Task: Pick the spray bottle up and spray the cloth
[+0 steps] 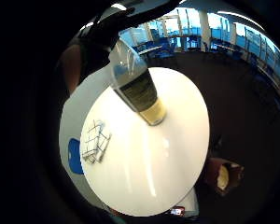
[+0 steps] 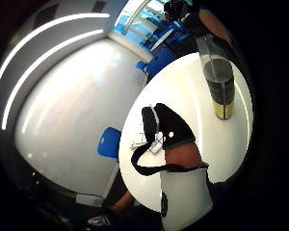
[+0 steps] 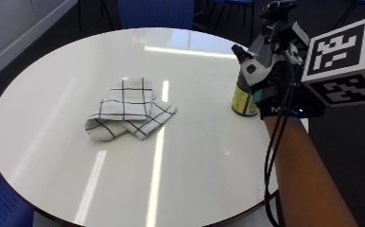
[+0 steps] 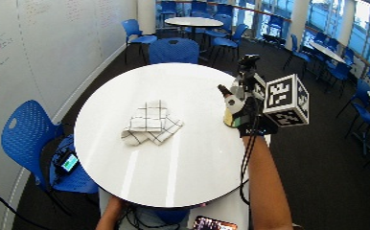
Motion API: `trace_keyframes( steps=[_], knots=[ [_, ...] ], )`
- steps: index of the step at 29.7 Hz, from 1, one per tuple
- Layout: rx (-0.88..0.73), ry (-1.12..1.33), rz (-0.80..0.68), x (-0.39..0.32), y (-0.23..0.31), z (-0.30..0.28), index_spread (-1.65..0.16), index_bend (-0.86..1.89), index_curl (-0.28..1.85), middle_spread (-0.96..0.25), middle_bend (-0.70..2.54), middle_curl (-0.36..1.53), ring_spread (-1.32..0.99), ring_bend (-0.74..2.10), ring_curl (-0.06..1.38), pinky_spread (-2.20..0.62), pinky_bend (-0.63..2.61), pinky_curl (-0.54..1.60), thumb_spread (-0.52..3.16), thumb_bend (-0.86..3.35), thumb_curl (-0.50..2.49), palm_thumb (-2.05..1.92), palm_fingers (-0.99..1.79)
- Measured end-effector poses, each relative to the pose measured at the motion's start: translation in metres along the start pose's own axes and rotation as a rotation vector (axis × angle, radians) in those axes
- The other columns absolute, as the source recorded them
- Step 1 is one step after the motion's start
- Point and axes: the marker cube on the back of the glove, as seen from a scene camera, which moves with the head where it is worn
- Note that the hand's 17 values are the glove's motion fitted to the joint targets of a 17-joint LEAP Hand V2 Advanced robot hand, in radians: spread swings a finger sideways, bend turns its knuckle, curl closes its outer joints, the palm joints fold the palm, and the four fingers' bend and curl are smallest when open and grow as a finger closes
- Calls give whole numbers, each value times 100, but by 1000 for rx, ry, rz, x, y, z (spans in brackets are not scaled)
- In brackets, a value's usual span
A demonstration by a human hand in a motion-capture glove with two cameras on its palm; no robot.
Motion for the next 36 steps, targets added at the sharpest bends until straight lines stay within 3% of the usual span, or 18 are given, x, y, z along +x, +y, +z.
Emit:
trace_keyframes(
  steps=[14, 36],
  knots=[
    [-38, -225, 230, 42, -43, 14, -34, 8, 20, -1, 24, 36, -4, 37, 34, 16, 30, 36, 112, -1, 35, 67, 59],
    [-74, -266, 362, 48, -81, 30, -33, 16, 30, -8, 32, 40, -8, 35, 35, 15, 12, 28, 108, -1, 42, 82, 85]
  ],
)
